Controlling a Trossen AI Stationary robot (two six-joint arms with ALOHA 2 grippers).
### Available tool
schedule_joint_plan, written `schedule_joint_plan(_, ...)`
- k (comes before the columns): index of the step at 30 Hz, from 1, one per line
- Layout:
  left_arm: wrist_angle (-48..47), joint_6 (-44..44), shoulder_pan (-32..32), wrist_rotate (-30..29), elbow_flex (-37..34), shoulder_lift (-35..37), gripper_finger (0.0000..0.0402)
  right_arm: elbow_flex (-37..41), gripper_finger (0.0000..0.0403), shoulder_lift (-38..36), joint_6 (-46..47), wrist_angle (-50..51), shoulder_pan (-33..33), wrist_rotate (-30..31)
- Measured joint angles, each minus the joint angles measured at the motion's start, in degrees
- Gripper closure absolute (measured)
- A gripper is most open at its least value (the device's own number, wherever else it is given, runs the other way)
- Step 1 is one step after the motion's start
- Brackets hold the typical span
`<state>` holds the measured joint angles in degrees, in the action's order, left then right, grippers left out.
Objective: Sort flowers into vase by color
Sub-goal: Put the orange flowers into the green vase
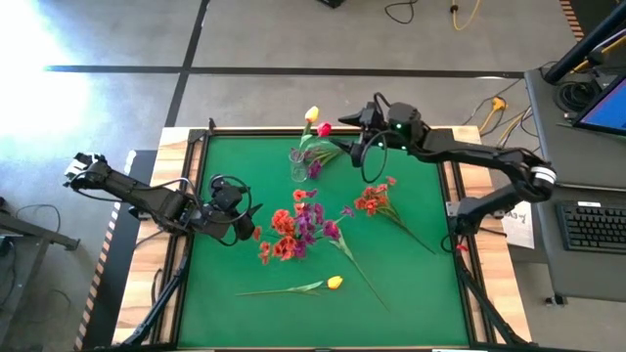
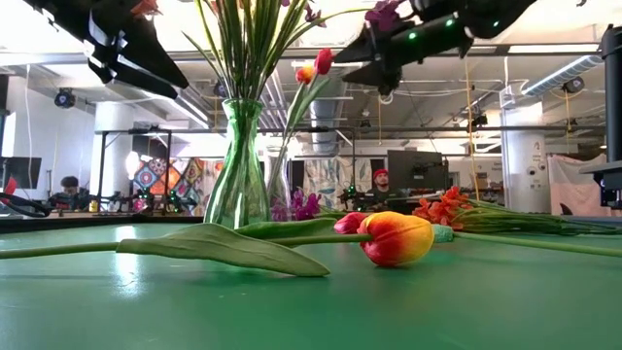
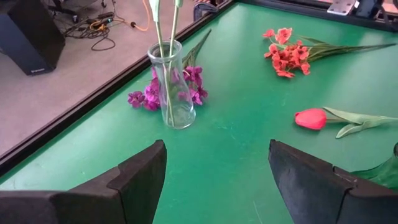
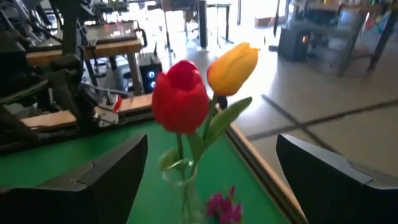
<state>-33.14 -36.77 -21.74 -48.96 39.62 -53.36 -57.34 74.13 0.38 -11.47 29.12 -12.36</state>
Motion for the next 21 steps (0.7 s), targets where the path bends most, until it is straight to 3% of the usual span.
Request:
schedule_joint_plan(4, 0.15, -0.02, 0.00, 2.26, 0.02, -0.02, 0.0134, 0.00, 0.0054, -3.91, 2.10, 7.47, 0.00, 0.20)
schedule_joint_plan(15, -2.32, -1.41, -0.02, 21.32, 5.72, -0.02, 0.0134, 0.00, 0.0061, -13.32, 11.37, 31.33, -1.96, 0.45)
schedule_joint_plan(21, -6.32, -6.71, -0.46, 27.81, 6.67, -0.02, 0.0134, 0.00, 0.0071, -15.81, 18.05, 42.10, -6.35, 0.49)
